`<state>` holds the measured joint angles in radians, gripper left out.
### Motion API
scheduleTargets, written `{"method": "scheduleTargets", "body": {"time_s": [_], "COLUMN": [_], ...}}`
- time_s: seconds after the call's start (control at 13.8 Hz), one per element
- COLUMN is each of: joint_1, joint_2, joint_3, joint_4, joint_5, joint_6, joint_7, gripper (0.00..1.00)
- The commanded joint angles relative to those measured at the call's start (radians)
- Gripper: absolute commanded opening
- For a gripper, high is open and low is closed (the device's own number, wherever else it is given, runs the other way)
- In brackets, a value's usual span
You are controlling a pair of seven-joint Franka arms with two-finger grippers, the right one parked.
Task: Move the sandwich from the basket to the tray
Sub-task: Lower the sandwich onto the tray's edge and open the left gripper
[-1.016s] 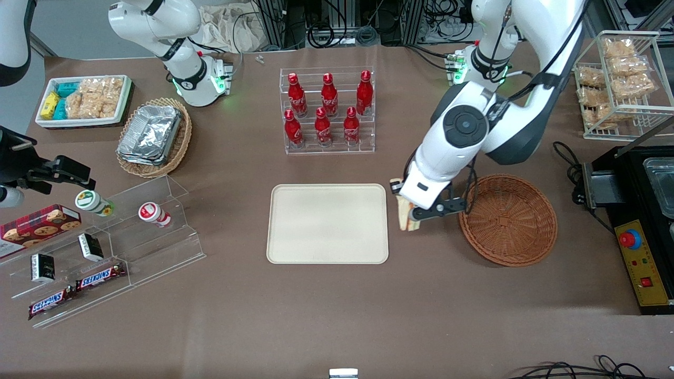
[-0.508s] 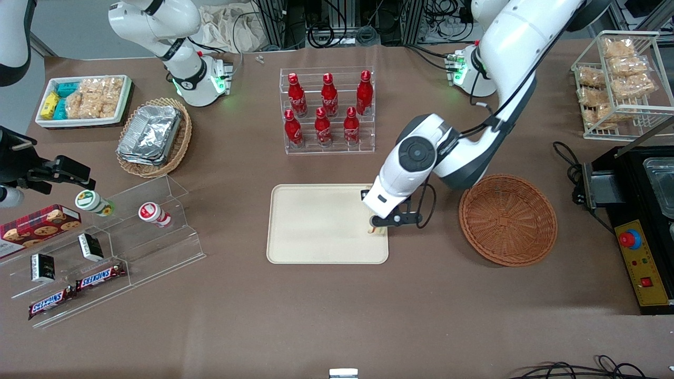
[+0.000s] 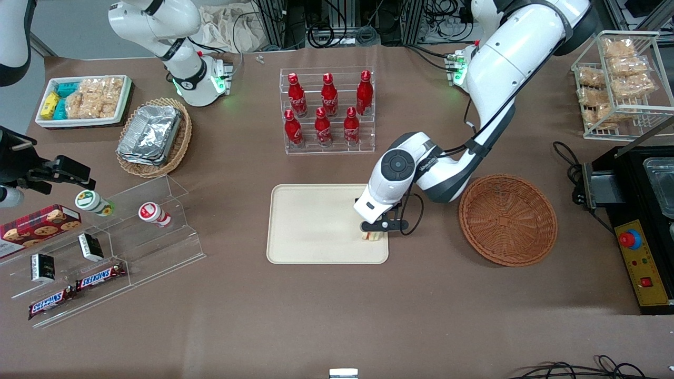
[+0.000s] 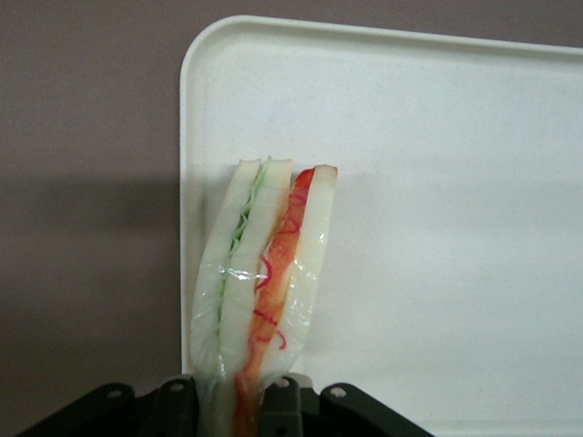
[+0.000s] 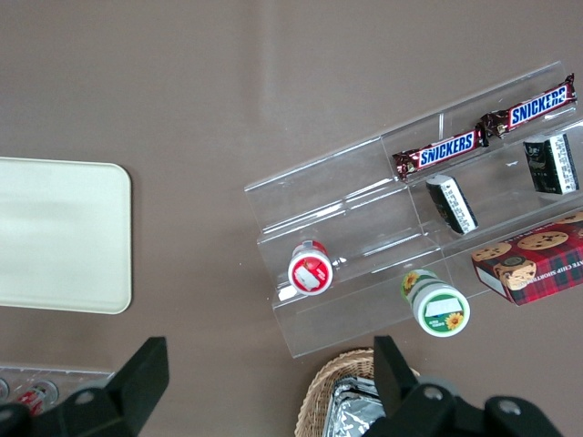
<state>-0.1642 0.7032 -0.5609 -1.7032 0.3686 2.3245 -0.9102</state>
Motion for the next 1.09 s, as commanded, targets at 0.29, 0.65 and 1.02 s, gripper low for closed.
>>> {"method": "scheduleTargets", "body": {"time_s": [0.29, 0.65, 1.02], "joint_1": [-0.012, -0.012, -0.001], "joint_2": [0.024, 0.030, -0.072], "joint_3": [0.006, 0.006, 0.004], "joint_4": [0.028, 0.031, 0.037], "joint_5": [0.029, 0.029, 0.029], "joint_6": [0.016, 0.016, -0.074], "joint_7": [-0.035, -0.096, -0.225], "gripper": [1.00, 1.00, 1.00]}}
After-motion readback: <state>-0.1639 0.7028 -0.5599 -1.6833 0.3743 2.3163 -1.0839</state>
